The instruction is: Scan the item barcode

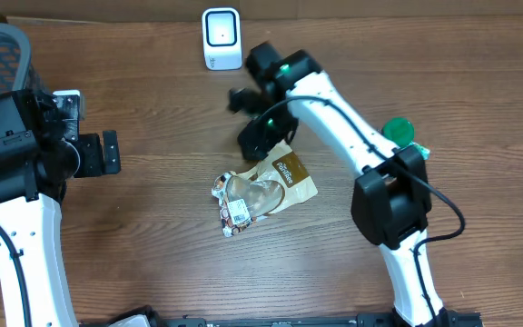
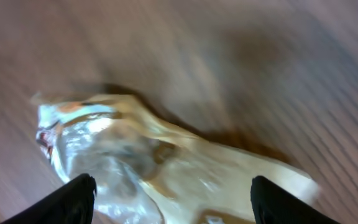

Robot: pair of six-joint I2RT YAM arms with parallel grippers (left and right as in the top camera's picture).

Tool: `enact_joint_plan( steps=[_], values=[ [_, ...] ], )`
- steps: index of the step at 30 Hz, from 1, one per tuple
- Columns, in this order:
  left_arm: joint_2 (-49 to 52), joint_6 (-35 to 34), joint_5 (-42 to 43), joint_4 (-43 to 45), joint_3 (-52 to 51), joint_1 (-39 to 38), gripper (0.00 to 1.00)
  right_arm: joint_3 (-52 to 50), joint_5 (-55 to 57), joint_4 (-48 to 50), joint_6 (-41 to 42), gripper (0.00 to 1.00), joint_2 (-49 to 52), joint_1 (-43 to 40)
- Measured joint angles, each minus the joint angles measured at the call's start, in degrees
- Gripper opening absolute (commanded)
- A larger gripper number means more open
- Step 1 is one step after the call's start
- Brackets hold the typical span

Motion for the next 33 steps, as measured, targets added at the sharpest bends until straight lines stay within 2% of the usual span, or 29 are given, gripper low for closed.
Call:
enact_joint_plan(
  steps=[5, 9, 19, 23, 29, 30, 32, 33],
  values=[
    [0.0, 0.0, 0.0, 0.0, 0.0, 0.0, 0.99, -4.94, -2.8, 4.81, -9.88, 0.74, 0.0, 3.54],
    [0.0, 0.0, 0.0, 0.0, 0.0, 0.0, 1.0, -7.82, -4.81, 7.3, -14.25, 0.74, 0.02, 4.37],
    [0.0, 0.0, 0.0, -0.02, 0.0, 0.0, 1.0, -12.02, -11.98, 13.44, -17.35, 0.75, 0.24, 4.37],
    [0.0, 0.0, 0.0, -0.02, 0.0, 0.0, 0.99, -13.11, -13.7, 14.84, -17.84, 0.63, 0.24, 4.37],
    [0.0, 0.02, 0.0, 0.0, 0.0, 0.0, 0.99, -16.52, -14.78, 19.71, -16.39, 0.61, 0.24, 4.66],
    [0.0, 0.0, 0.0, -0.02, 0.0, 0.0, 1.0, -17.27, -14.82, 20.74, -16.0, 0.56, 0.26, 4.66],
    [0.0, 0.0, 0.0, 0.0, 0.0, 0.0, 1.0, -17.88, -14.93, 21.59, -15.43, 0.36, 0.31, 4.66],
    [0.0, 0.0, 0.0, -0.02, 0.0, 0.0, 1.0, -17.99, -15.08, 21.88, -15.08, 0.3, 0.31, 4.66]
  ],
)
